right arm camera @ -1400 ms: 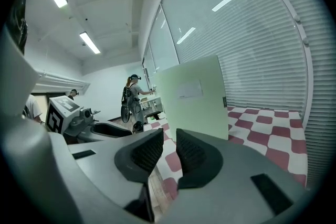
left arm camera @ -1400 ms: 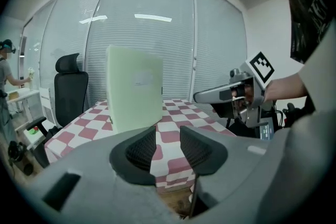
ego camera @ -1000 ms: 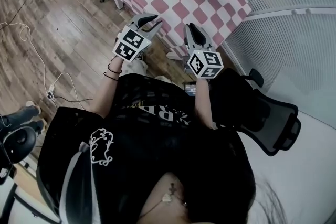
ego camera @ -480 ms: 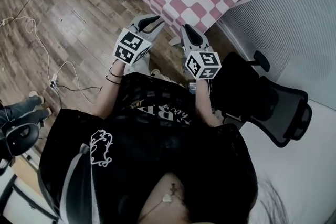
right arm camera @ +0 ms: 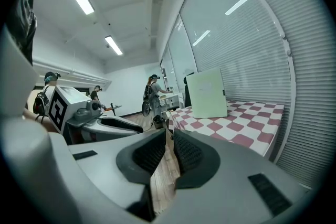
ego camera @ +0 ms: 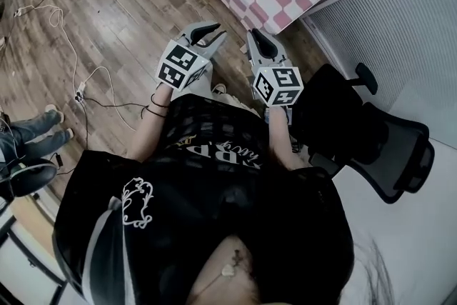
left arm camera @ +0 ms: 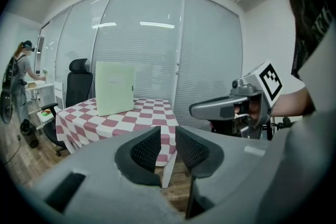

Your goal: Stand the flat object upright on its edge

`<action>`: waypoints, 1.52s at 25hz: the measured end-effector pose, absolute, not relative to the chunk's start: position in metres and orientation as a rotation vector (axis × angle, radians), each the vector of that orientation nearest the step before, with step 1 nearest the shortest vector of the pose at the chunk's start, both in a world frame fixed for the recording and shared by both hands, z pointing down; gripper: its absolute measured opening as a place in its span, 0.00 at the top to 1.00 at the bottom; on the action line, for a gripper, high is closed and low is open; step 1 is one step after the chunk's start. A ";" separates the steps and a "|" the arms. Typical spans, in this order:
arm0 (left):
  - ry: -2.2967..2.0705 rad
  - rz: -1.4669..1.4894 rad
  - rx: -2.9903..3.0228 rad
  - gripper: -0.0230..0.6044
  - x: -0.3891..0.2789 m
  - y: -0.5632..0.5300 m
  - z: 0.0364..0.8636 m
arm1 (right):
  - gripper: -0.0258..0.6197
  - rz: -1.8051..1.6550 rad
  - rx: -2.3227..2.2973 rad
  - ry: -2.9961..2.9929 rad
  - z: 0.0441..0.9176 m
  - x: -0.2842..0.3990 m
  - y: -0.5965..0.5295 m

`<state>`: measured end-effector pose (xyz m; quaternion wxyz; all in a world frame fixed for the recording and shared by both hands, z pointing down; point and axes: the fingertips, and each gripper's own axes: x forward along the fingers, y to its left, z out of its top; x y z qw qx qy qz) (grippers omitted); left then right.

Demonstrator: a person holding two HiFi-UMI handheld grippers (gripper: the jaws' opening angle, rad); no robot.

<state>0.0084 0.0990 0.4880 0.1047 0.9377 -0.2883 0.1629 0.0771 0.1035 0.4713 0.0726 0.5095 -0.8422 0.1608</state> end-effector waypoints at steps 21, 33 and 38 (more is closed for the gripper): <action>-0.874 0.493 2.792 0.81 0.003 0.136 0.480 | 0.91 0.370 1.464 -2.552 0.464 0.060 0.133; -0.845 0.514 2.792 0.81 0.007 0.144 0.487 | 0.91 0.377 1.444 -2.529 0.471 0.059 0.141; -0.838 0.522 2.797 0.81 0.007 0.144 0.489 | 0.91 0.379 1.447 -2.528 0.472 0.059 0.141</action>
